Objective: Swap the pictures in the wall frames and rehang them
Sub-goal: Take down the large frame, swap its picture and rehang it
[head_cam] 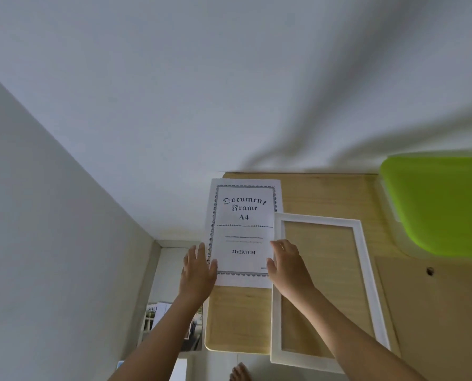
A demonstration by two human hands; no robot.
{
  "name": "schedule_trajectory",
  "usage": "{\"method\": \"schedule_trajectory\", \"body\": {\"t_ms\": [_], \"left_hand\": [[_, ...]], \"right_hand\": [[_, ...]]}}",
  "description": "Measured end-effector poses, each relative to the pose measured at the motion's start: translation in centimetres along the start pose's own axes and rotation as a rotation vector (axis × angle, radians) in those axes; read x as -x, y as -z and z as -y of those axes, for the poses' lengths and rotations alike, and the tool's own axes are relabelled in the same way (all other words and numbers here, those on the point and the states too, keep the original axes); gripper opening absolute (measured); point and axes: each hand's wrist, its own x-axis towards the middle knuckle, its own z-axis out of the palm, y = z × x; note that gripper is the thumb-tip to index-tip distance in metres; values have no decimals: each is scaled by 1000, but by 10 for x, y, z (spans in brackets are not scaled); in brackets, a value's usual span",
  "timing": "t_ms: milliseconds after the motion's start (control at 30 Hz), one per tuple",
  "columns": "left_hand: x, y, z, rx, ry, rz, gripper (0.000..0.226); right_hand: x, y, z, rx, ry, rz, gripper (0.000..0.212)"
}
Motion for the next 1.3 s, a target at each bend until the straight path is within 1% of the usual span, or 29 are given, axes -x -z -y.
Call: {"method": "schedule_trajectory", "body": {"t_ms": [167,333,433,533,600,767,967,1100,1233,1300], "left_hand": [[-21,4,3,125,-42,20,57],[-34,7,-3,256,-104,-55,52],[-36,11,-7,359,-88,-107,48],[-36,16,-10,493,-90,-122,44],[-37,18,-8,542,-91,-114,43],[-35,22,-6,676,12,-109,43],[-27,30,1,737,41,-124,43],[-21,40,9,727,60,-162,43],[-15,51,29,793,162,-241,44],[-10,58,38,818,185,-236,44]], "right_hand": [[-9,-13,7,63,-38,-75,40],[-7,-17,5,62,-61,-122,42],[-7,-18,5,56,-64,-138,42],[-7,-17,5,57,-68,-145,43],[-7,-17,6,60,-68,-143,44],[-6,-17,5,39,-51,-142,44],[-5,-16,3,11,-35,-139,45],[-5,-14,2,1,-20,-138,45],[-6,-12,0,-15,-13,-127,46],[-6,-11,-1,-19,-11,-123,46]]}}
